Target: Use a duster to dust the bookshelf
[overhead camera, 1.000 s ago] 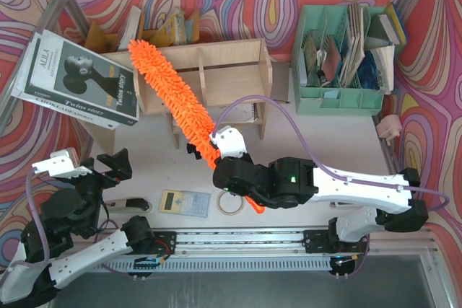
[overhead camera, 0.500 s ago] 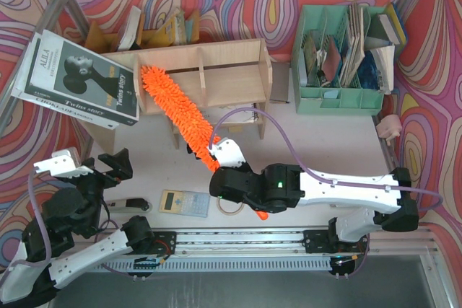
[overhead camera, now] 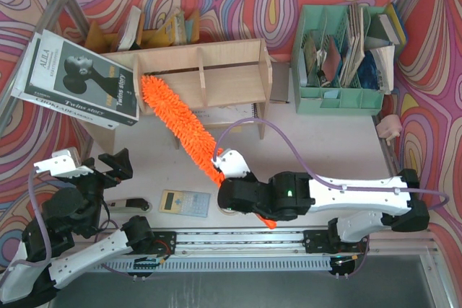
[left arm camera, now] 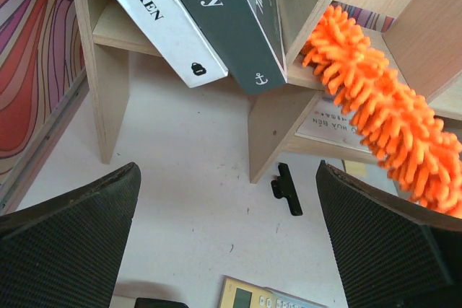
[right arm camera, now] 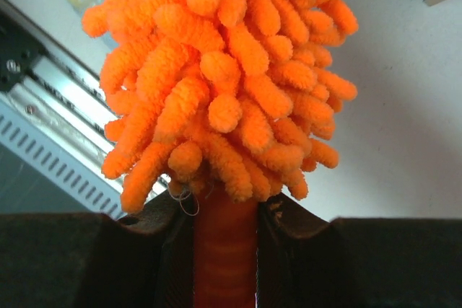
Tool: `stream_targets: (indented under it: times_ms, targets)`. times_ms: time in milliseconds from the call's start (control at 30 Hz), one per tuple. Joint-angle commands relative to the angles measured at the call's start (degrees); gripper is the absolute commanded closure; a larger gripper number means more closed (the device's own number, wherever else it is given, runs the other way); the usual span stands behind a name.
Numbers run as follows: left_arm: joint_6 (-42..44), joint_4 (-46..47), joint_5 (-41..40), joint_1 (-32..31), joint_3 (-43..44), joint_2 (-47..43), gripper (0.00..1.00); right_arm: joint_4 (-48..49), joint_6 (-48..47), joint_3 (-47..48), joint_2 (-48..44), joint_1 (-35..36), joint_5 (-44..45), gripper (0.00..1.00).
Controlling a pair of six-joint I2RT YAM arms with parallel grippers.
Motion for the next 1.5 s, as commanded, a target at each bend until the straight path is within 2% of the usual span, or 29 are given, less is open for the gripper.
stream_targets:
  times_ms: [0, 433, 1000, 1200, 1333, 1467]
  targets:
    - [0.2, 0.2, -1.3, -0.2, -0.6, 0.3, 0.02, -3.0, 1.9, -2.0, -2.9, 4.6, 0.6, 1.00]
    - [0.1, 0.1, -1.2, -0.2, -0.6, 0.7, 0.01, -14.2, 8.2, -2.2, -8.2, 6.1, 4.2, 1.00]
    - [-0.2, -0.1, -1.0, -0.2, -0.5, 0.2, 0.02, 2.1, 3.8, 3.3, -3.9, 5.5, 15.2, 1.00]
    - [-0.5, -0.4, -1.0, -0.2, -0.4, -0.2, 0.02, 6.3, 0.7, 5.8, -0.4, 2.7, 14.2, 1.00]
    - [-0.7, -0.5, -1.1, -0.2, -0.4, -1.0, 0.02, 4.4, 2.1, 6.8, 0.1, 0.3, 13.8, 1.00]
    - [-0.8, -0.5, -1.2, -0.2, -0.5, -1.6, 0.01, -1.3, 7.5, 7.1, -0.8, -0.9, 15.6, 1.00]
